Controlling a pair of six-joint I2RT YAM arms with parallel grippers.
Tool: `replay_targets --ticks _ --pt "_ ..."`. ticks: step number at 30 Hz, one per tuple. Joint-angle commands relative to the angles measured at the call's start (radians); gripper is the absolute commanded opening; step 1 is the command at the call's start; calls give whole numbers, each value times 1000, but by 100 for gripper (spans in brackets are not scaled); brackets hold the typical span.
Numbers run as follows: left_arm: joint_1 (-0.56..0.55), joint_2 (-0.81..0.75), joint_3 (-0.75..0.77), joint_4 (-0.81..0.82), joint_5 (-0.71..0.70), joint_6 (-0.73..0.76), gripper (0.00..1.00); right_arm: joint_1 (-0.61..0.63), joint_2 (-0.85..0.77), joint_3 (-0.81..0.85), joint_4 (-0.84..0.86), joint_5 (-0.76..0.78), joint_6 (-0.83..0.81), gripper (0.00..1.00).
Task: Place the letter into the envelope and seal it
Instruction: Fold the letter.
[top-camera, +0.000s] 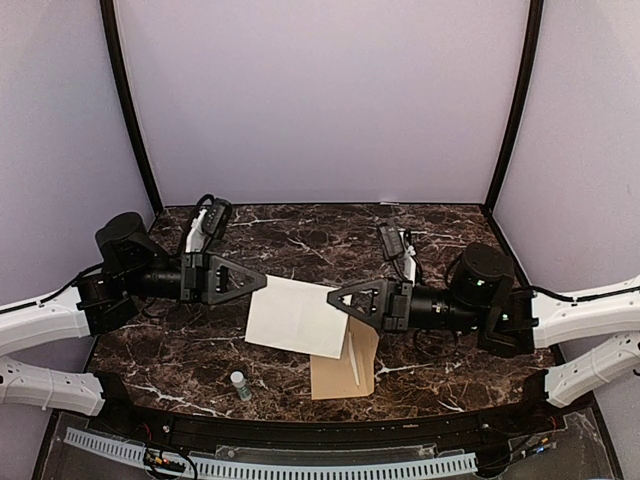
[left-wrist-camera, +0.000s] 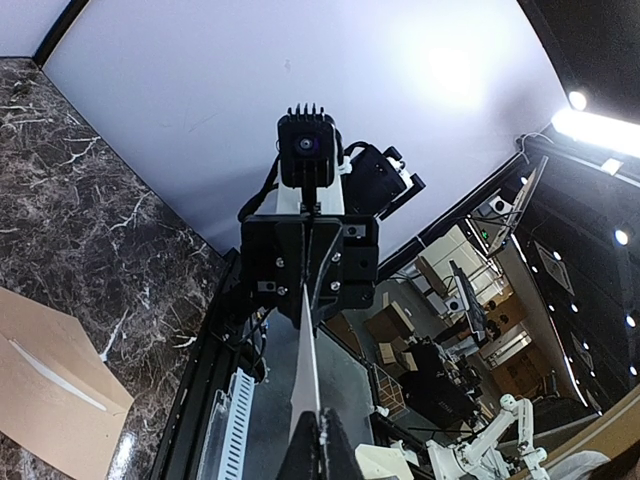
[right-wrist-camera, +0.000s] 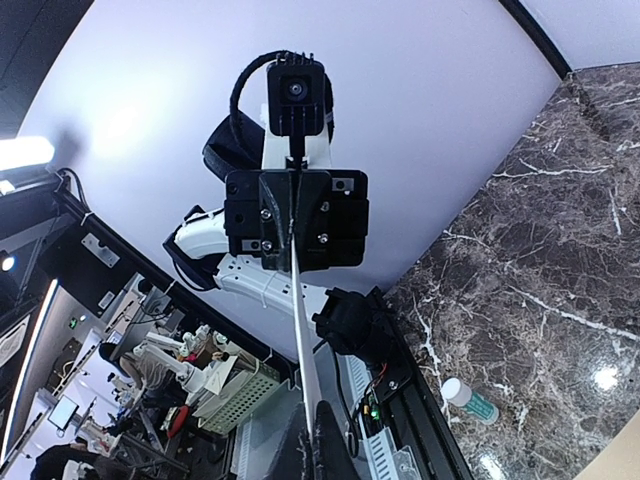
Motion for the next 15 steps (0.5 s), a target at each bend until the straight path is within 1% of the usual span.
replay_targets --ticks 1,4,5,7,8,9,10,11,12,13,15 --pt "-5 -20 -5 -32 1 19 0 1 -47 -35 30 50 -2 0" --pt "-5 -22 -3 -45 -6 27 1 0 -78 -56 17 75 -4 0" --pt "-5 -23 -3 -57 -9 31 4 1 -86 -59 4 83 -6 0" --pt "-5 -25 12 -104 -28 55 27 1 -109 -62 -37 103 -15 0" --pt "-5 -25 20 -135 -53 70 33 -1 -118 -60 -65 116 -19 0" --pt "-4 -25 41 -205 -73 110 47 -1 -125 -56 -95 127 -25 0" --pt "-5 -25 55 -249 -121 134 53 0 -131 -48 -135 140 -32 0" --pt "-5 -24 82 -337 -149 178 61 -1 -135 -38 -179 154 -41 0" --pt "-5 -23 96 -378 -207 225 64 0 -138 -27 -240 169 -49 0" --pt "-5 -18 124 -462 -234 248 68 0 -139 -13 -294 179 -56 0" --pt "-5 -6 165 -561 -316 303 70 -4 -131 22 -409 193 -74 0"
